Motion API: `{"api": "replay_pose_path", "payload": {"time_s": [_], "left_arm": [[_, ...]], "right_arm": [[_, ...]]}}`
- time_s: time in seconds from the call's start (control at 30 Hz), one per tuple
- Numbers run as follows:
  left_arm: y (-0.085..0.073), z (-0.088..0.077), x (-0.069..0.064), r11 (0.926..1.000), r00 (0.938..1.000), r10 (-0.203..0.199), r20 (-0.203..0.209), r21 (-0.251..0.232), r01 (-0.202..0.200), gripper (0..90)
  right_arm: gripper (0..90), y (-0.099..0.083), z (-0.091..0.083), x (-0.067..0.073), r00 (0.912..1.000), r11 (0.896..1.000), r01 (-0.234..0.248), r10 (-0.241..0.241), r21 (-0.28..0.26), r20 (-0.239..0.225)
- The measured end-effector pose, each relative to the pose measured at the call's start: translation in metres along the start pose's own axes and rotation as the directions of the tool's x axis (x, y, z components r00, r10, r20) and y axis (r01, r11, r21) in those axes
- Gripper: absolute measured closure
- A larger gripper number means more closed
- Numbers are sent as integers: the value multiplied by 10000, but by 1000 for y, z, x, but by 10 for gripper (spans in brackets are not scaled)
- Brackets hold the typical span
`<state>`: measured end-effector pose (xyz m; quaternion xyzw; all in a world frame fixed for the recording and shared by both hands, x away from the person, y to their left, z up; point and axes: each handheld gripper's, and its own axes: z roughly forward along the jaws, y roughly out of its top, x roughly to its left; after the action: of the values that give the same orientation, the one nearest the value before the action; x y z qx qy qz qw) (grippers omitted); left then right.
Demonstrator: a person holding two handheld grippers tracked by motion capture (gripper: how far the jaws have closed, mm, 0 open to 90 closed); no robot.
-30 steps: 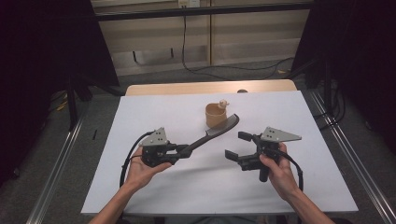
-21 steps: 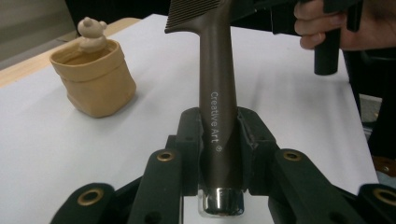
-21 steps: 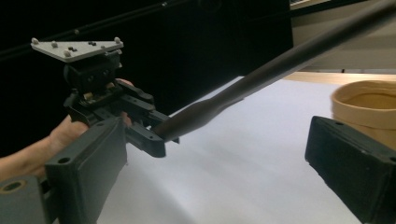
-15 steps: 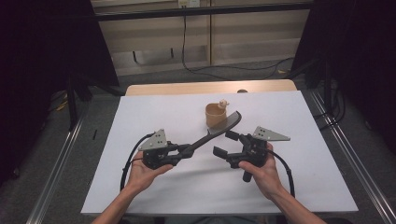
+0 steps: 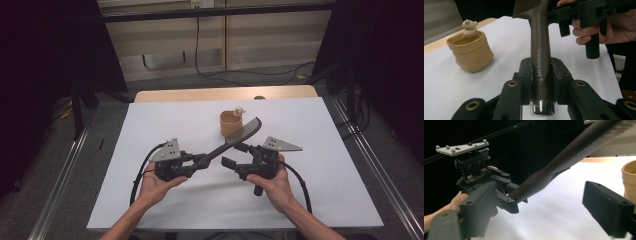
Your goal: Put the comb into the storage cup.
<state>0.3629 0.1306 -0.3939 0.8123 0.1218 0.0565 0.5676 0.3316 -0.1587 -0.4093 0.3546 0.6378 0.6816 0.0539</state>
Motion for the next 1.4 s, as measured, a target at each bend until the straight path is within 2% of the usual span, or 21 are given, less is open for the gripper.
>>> {"api": "replay_pose_path", "payload": {"time_s": [0.2,0.27,0.47,0.77,0.8,0.93,1.0,1.2,1.4], "left_arm": [[0,2,-1,10000,9999,75,103,43,-75,728],[0,3,-1,9999,9999,80,123,96,-81,727],[-1,5,-1,9999,9998,84,204,129,-87,727],[-2,5,-1,9998,9999,109,110,156,-110,727],[-2,5,-1,9998,9999,102,25,160,-103,727],[-2,4,0,9999,9999,115,115,67,-116,727],[-2,5,0,9999,9999,142,91,61,-143,727],[-5,7,-1,9997,9997,236,72,108,-237,727],[-6,11,-2,9992,9993,375,53,152,-376,727]], "right_arm": [[258,-3,7,-2,9999,9997,-161,162,174,-50],[275,-3,8,-2,9996,9995,-244,246,178,-108],[398,-4,11,-4,9985,9987,-483,486,138,-246],[475,-5,12,-3,9972,9980,-627,629,72,-400],[490,-4,12,-3,9969,9979,-649,652,69,-433],[570,-5,13,-4,9952,9966,-825,822,-28,-538],[609,-5,13,-4,9933,9953,-966,963,-27,-635],[680,-6,15,-6,9798,9841,-1765,1735,-213,-999],[709,-6,14,-7,9726,9778,-2066,2014,-339,-1160]]}}
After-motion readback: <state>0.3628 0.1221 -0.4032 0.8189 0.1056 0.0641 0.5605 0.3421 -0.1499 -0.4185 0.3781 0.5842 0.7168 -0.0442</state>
